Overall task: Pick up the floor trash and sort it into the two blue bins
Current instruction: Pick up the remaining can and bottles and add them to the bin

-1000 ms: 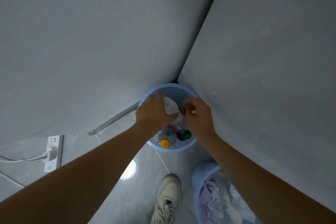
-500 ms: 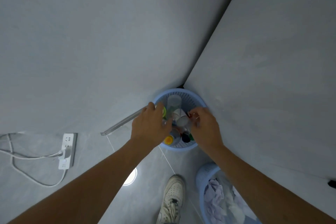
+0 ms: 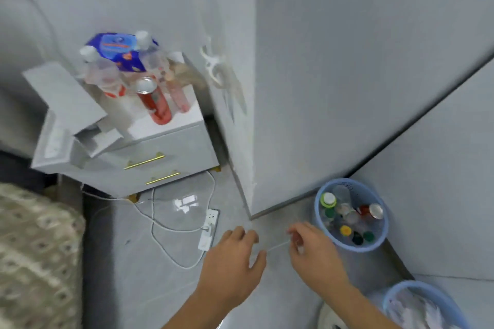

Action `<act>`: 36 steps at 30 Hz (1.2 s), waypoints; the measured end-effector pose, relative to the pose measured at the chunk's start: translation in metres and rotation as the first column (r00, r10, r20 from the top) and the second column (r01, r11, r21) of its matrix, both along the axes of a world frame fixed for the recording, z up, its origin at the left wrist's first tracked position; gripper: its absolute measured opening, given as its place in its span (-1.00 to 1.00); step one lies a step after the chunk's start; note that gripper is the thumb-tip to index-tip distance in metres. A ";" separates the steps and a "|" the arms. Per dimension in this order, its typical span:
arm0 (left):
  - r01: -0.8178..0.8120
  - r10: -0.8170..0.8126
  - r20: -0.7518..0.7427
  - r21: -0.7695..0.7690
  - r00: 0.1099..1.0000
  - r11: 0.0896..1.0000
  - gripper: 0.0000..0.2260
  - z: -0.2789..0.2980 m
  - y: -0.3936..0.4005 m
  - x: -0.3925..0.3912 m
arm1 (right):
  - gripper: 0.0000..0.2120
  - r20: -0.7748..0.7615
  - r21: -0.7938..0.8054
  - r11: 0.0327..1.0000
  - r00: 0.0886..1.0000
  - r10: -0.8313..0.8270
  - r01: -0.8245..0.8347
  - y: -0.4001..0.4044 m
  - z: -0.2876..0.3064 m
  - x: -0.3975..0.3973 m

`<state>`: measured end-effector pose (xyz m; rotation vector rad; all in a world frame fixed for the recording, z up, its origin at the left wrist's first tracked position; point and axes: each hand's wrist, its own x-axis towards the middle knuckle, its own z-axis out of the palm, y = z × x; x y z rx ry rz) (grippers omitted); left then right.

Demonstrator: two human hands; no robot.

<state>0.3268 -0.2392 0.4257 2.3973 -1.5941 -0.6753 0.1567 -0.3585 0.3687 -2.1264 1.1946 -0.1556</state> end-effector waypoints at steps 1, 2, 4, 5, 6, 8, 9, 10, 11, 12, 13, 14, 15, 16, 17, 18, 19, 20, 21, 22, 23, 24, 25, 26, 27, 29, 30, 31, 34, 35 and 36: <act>-0.022 0.022 -0.001 0.005 1.000 1.000 -0.65 0.016 0.025 0.014 | -0.79 0.008 0.017 1.000 1.000 0.017 -0.017 0.024 0.012 0.021; -0.044 0.044 0.000 0.009 0.999 0.999 -0.64 0.032 0.048 0.030 | -0.80 0.025 0.035 0.999 0.999 0.022 -0.022 0.046 0.026 0.041; -0.110 0.110 -0.005 -0.002 0.994 0.994 -0.62 0.063 0.091 0.067 | -0.83 0.053 0.082 0.996 0.998 0.029 -0.033 0.087 0.052 0.083; -0.146 0.146 -0.002 -0.012 0.989 0.989 -0.63 0.079 0.109 0.087 | -0.83 0.066 0.092 0.994 0.997 0.045 -0.051 0.103 0.065 0.103; -0.177 0.178 0.006 -0.023 0.984 0.984 -0.64 0.094 0.126 0.108 | -0.84 0.076 0.089 0.993 0.995 0.069 -0.076 0.117 0.078 0.121; -0.243 0.244 0.013 -0.057 0.970 0.968 -0.67 0.125 0.154 0.147 | -0.78 0.095 0.082 0.990 0.990 0.105 -0.113 0.139 0.106 0.157; -0.271 0.273 0.014 -0.079 0.962 0.959 -0.68 0.139 0.164 0.165 | -0.74 0.101 0.085 0.988 0.988 0.118 -0.126 0.146 0.119 0.173; -0.296 0.298 0.015 -0.101 0.954 0.950 -0.69 0.151 0.172 0.180 | -0.73 0.107 0.087 0.986 0.985 0.133 -0.143 0.151 0.133 0.189; -0.318 0.321 0.012 -0.119 0.947 0.941 -0.71 0.160 0.177 0.194 | -0.75 0.110 0.078 0.984 0.983 0.149 -0.158 0.153 0.143 0.204; -0.335 0.339 0.006 -0.135 0.941 0.932 -0.71 0.167 0.177 0.206 | -0.78 0.115 0.063 0.982 0.979 0.170 -0.178 0.152 0.153 0.217; -0.349 0.352 -0.001 -0.144 0.936 0.926 -0.70 0.171 0.174 0.215 | -0.81 0.116 0.050 0.980 0.975 0.188 -0.195 0.148 0.162 0.230; -0.358 0.361 -0.007 -0.148 0.932 0.922 -0.68 0.173 0.168 0.224 | -0.82 0.115 0.037 0.978 0.973 0.199 -0.205 0.141 0.170 0.241; -0.362 0.365 -0.009 -0.154 0.931 0.919 -0.67 0.174 0.160 0.231 | -0.84 0.117 0.025 0.977 0.972 0.205 -0.210 0.132 0.175 0.251; -0.363 0.367 -0.007 -0.163 0.930 0.917 -0.67 0.174 0.149 0.238 | -0.86 0.119 0.017 0.977 0.971 0.209 -0.212 0.119 0.178 0.260; -0.363 0.368 -0.008 -0.175 0.930 0.915 -0.68 0.174 0.136 0.245 | -0.86 0.121 0.010 0.979 0.972 0.201 -0.204 0.103 0.180 0.269; -0.358 0.363 -0.006 -0.184 0.932 0.916 -0.72 0.175 0.120 0.251 | -0.85 0.123 0.000 0.983 0.976 0.181 -0.182 0.086 0.181 0.278; -0.352 0.358 -0.003 -0.194 0.934 0.916 -0.76 0.174 0.105 0.257 | -0.84 0.126 -0.010 0.988 0.980 0.151 -0.151 0.066 0.181 0.287; -0.355 0.362 -0.003 -0.206 0.932 0.912 -0.79 0.173 0.090 0.265 | -0.82 0.131 -0.019 0.992 0.984 0.125 -0.124 0.046 0.181 0.297; -0.364 0.371 -0.008 -0.214 0.929 0.907 -0.80 0.169 0.074 0.273 | -0.80 0.133 -0.026 0.995 0.986 0.104 -0.101 0.027 0.180 0.308; -0.368 0.374 -0.011 -0.214 0.927 0.905 -0.79 0.167 0.058 0.282 | -0.78 0.141 -0.035 0.997 0.987 0.078 -0.074 0.009 0.182 0.319; -0.363 0.369 -0.012 -0.209 0.929 0.908 -0.78 0.162 0.039 0.291 | -0.76 0.149 -0.052 0.997 0.987 0.057 -0.049 -0.009 0.185 0.330; -0.359 0.365 -0.008 -0.198 0.931 0.912 -0.74 0.158 0.021 0.300 | -0.75 0.150 -0.075 0.997 0.988 0.047 -0.036 -0.026 0.188 0.340; -0.356 0.362 -0.005 -0.191 0.932 0.915 -0.70 0.154 0.004 0.308 | -0.73 0.134 -0.098 0.995 0.990 0.046 -0.033 -0.041 0.189 0.353; -0.350 0.356 -0.005 -0.193 0.934 0.917 -0.67 0.152 -0.013 0.316 | -0.72 0.114 -0.118 0.993 0.992 0.045 -0.031 -0.056 0.190 0.365; -0.340 0.347 -0.002 -0.207 0.938 0.917 -0.65 0.150 -0.029 0.323 | -0.71 0.097 -0.134 0.991 0.994 0.042 -0.029 -0.070 0.190 0.376; -0.311 0.324 0.026 -0.221 0.946 0.924 -0.63 0.146 -0.058 0.337 | -0.71 0.081 -0.154 0.988 0.996 0.035 -0.022 -0.091 0.185 0.398; -0.294 0.311 0.045 -0.220 0.949 0.930 -0.62 0.141 -0.071 0.343 | -0.72 0.071 -0.163 0.986 0.997 0.035 -0.023 -0.100 0.181 0.407; -0.276 0.295 0.063 -0.213 0.953 0.937 -0.61 0.135 -0.082 0.349 | -0.73 0.054 -0.171 0.985 0.998 0.036 -0.026 -0.106 0.176 0.416; -0.241 0.260 0.088 -0.184 0.962 0.953 -0.54 0.115 -0.108 0.362 | -0.73 -0.002 -0.201 0.979 0.999 0.042 -0.041 -0.119 0.160 0.433; -0.232 0.249 0.092 -0.167 0.964 0.958 -0.51 0.110 -0.115 0.364 | -0.72 -0.020 -0.212 0.976 0.999 0.047 -0.050 -0.122 0.156 0.437; -0.216 0.232 0.101 -0.145 0.967 0.965 -0.48 0.105 -0.122 0.366 | -0.72 -0.036 -0.221 0.973 0.998 0.053 -0.060 -0.123 0.152 0.439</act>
